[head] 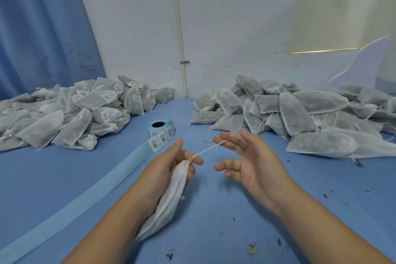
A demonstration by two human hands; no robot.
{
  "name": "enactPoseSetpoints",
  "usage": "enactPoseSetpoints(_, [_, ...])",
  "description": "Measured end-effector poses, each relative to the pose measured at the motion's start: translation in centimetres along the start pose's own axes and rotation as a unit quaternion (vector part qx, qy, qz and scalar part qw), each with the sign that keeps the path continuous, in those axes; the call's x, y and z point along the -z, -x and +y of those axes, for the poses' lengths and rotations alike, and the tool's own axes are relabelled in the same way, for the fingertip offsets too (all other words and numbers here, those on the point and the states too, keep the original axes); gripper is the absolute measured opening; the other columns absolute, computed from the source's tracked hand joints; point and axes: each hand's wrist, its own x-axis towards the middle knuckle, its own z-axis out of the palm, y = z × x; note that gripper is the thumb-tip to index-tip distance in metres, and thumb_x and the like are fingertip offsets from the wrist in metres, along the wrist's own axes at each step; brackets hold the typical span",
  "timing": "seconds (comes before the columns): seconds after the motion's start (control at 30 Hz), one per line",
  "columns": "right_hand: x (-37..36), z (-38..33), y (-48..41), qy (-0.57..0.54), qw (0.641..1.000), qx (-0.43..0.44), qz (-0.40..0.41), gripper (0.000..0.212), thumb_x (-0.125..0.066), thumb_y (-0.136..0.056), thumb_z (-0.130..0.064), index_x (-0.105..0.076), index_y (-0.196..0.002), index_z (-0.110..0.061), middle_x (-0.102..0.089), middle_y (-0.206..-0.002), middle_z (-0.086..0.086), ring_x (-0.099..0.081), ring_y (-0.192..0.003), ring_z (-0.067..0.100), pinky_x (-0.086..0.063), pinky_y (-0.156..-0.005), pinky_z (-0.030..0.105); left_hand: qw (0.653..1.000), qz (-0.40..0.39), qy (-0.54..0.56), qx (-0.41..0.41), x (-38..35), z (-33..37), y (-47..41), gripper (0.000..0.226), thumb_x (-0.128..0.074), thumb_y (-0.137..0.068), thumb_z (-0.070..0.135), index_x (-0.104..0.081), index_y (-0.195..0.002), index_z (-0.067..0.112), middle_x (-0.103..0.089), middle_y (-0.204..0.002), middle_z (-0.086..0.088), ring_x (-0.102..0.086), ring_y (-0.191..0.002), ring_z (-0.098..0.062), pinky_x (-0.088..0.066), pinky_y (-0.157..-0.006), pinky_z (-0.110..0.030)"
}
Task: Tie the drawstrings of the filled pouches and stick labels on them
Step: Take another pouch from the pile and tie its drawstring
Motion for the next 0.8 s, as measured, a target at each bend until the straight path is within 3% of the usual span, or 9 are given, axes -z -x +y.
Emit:
enactPoseSetpoints(0.1, [0.4, -0.1, -0.2, 0.006, 0.999, -0.008, 0.035, 0.057, -0.057, -0.075, -0.048, -0.062, -0.116, -0.009, -0.072, -0.112, 0.002, -0.066, -0.064, 0.028, -0.047, -0.055, 0.029, 0.997, -0.001, -0.071, 0.011, 0.4, 0.4, 0.5, 0.065, -0.046, -0.078, 0.074, -0.077, -0.093, 0.02, -0.058, -0.062, -0.002, -0.046, -0.045, -0.013, -0.041, -0.044, -0.021])
enactPoseSetpoints(0.23, [1.0, 0.0, -0.3, 0.049, 0.993, -0.023, 0.103, 0.039, -0.058, -0.086, -0.04, -0.066, -0.107, -0.008, -0.073, -0.09, 0.007, -0.063, -0.059, 0.023, -0.046, -0.053, 0.029, 0.987, 0.018, -0.158, -0.007, 0.7, 0.7, 1.0, 0.03, -0.067, -0.08, 0.05, -0.076, -0.079, 0.021, -0.051, -0.056, 0.001, -0.041, -0.046, -0.013, -0.034, -0.047, -0.024])
enactPoseSetpoints(0.33, [1.3, 0.2, -0.5, 0.076, 0.984, -0.033, 0.155, 0.033, -0.059, -0.087, -0.036, -0.066, -0.103, -0.008, -0.07, -0.087, 0.007, -0.062, -0.055, 0.021, -0.045, -0.053, 0.03, 0.985, 0.076, -0.154, 0.006, 1.4, 1.0, 1.0, 0.026, -0.065, -0.089, 0.03, -0.072, -0.065, 0.022, -0.053, -0.056, 0.0, -0.037, -0.047, -0.016, -0.029, -0.05, -0.028])
enactPoseSetpoints(0.43, [1.4, 0.6, -0.7, 0.105, 0.974, -0.036, 0.198, 0.025, -0.06, -0.088, -0.031, -0.066, -0.1, -0.009, -0.068, -0.092, 0.007, -0.062, -0.053, 0.019, -0.045, -0.052, 0.029, 0.97, 0.162, -0.176, 0.043, 2.6, 1.1, 0.9, 0.03, -0.059, -0.089, 0.022, -0.067, -0.06, 0.022, -0.059, -0.058, 0.002, -0.042, -0.045, -0.014, -0.031, -0.044, -0.02])
enactPoseSetpoints(0.57, [1.2, 1.1, -0.9, 0.16, 0.964, -0.03, 0.209, 0.016, -0.061, -0.089, -0.025, -0.066, -0.094, -0.011, -0.067, -0.094, 0.007, -0.06, -0.054, 0.018, -0.044, -0.051, 0.03, 0.936, 0.235, -0.247, 0.086, 4.0, 1.0, 1.0, 0.025, -0.059, -0.083, 0.019, -0.067, -0.059, 0.018, -0.061, -0.059, -0.001, -0.047, -0.042, -0.014, -0.034, -0.046, -0.02])
enactPoseSetpoints(0.67, [0.6, 1.6, -0.6, 0.196, 0.959, -0.027, 0.202, 0.014, -0.059, -0.09, -0.024, -0.067, -0.09, -0.012, -0.068, -0.092, 0.005, -0.06, -0.051, 0.015, -0.044, -0.05, 0.028, 0.93, 0.257, -0.243, 0.098, 5.2, 1.7, 1.2, 0.019, -0.062, -0.081, 0.021, -0.074, -0.07, 0.012, -0.071, -0.075, -0.012, -0.053, -0.056, -0.02, -0.038, -0.057, -0.025])
enactPoseSetpoints(0.8, [-0.5, 2.2, -0.7, 0.238, 0.952, -0.022, 0.189, 0.014, -0.059, -0.089, -0.021, -0.068, -0.088, -0.01, -0.068, -0.086, 0.005, -0.058, -0.045, 0.011, -0.039, -0.038, 0.018, 0.908, 0.296, -0.292, 0.055, 7.9, 2.3, 1.4, 0.021, -0.06, -0.084, 0.021, -0.072, -0.068, 0.016, -0.063, -0.069, 0.0, -0.05, -0.057, -0.018, -0.035, -0.054, -0.026])
